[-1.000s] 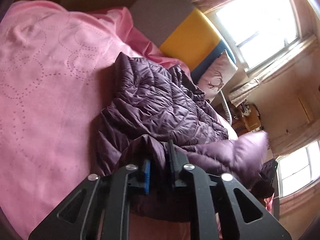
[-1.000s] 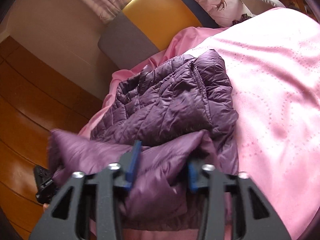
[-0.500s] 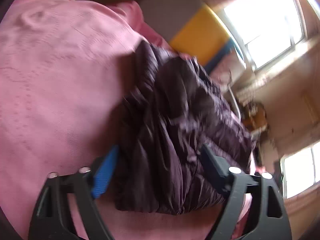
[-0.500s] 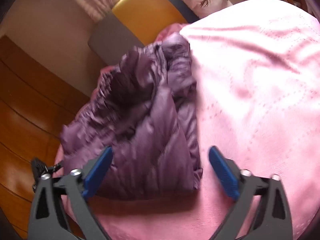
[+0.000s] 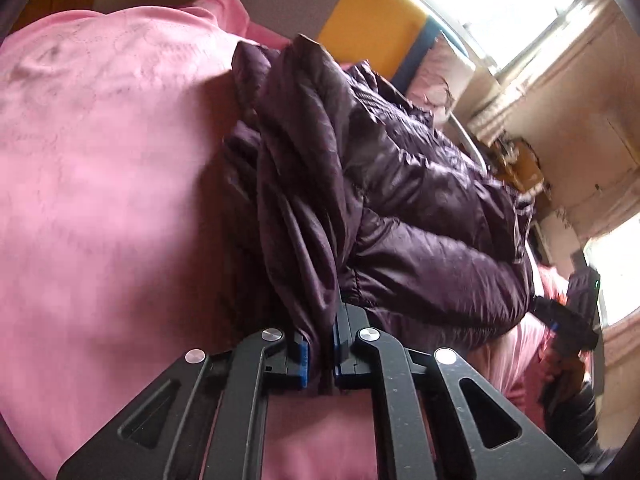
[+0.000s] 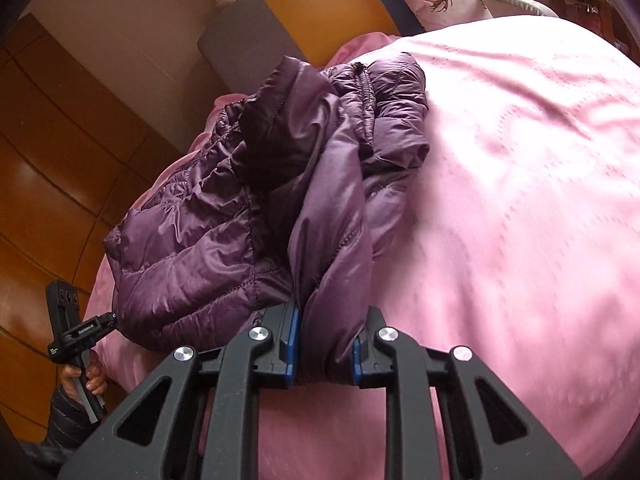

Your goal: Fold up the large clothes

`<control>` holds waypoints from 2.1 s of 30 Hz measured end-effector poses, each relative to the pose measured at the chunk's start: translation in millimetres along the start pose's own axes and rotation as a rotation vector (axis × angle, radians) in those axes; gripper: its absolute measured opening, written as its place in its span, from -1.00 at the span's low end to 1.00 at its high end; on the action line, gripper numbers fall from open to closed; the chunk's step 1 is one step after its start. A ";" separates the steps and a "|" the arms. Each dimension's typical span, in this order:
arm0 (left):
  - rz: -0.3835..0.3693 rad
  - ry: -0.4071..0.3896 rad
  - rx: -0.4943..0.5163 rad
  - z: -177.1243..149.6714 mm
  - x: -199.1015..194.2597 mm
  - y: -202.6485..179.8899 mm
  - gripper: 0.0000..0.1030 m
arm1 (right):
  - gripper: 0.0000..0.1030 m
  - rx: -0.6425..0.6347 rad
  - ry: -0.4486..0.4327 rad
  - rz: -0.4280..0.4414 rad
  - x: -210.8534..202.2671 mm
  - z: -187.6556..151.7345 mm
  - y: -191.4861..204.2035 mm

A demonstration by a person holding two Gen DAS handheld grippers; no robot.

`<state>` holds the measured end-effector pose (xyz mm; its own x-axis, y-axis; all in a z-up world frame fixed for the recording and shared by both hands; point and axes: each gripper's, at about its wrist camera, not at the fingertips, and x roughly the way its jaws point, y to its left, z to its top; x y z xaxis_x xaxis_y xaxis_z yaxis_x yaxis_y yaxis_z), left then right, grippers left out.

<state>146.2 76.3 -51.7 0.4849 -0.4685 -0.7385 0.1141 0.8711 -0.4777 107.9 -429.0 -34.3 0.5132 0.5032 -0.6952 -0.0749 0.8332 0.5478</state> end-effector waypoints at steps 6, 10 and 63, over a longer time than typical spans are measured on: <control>-0.050 0.042 -0.012 -55.8 -31.7 -5.1 -0.87 | -0.65 -0.033 0.072 -0.010 -32.2 -43.9 -3.4; -0.060 0.054 -0.017 -81.5 -48.5 -8.8 -0.87 | -0.65 -0.116 0.135 -0.057 -47.5 -61.7 4.1; 0.037 -0.320 0.061 88.4 -59.3 -19.5 -0.96 | -0.78 -0.228 -0.287 -0.248 4.2 144.5 98.9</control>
<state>191.9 100.1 43.5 0.7362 -0.3746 -0.5637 0.1386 0.8987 -0.4162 226.3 -377.6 84.2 0.7535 0.2245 -0.6180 -0.0897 0.9662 0.2417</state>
